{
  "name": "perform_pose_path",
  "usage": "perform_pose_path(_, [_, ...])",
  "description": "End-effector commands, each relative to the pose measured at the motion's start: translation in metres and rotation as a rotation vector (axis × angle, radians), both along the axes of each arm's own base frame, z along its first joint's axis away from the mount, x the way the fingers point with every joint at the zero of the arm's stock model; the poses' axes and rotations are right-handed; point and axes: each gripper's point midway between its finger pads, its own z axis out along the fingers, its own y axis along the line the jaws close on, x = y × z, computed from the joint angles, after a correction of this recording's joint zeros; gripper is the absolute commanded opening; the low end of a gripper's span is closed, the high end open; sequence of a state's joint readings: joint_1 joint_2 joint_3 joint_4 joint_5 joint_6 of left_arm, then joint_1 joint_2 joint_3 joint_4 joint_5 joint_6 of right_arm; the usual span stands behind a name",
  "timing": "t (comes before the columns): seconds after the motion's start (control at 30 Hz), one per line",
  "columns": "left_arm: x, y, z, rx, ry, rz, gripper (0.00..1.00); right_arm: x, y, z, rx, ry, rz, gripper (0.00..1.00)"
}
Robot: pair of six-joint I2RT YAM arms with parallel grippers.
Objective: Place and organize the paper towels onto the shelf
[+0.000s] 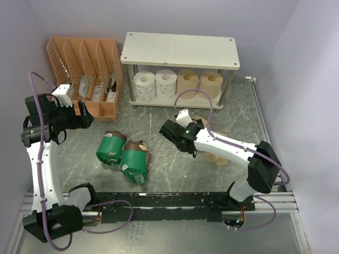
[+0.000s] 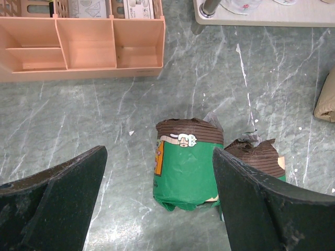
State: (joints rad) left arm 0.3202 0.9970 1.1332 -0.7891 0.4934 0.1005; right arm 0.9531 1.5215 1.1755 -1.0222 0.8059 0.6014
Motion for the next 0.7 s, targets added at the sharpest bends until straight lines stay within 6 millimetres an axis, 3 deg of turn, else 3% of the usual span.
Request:
perform_pose_path(0.0, [0.003,0.008,0.004,0.025,-0.033,0.023,0.93,0.021,0.017,-0.010,-0.027,-0.040,0.062,0.82])
perform_pose_path(0.17, [0.002,0.009,0.004,0.031,-0.035,0.033,0.94,0.036,0.026,-0.016,-0.087,-0.041,0.088,0.80])
perform_pose_path(0.37, [0.002,0.012,0.003,0.041,-0.031,0.046,0.94,0.056,0.020,-0.024,-0.092,-0.029,0.085,0.60])
perform_pose_path(0.67, [0.004,0.013,0.001,0.042,-0.024,0.051,0.94,0.068,0.009,-0.037,-0.085,0.005,0.078,0.51])
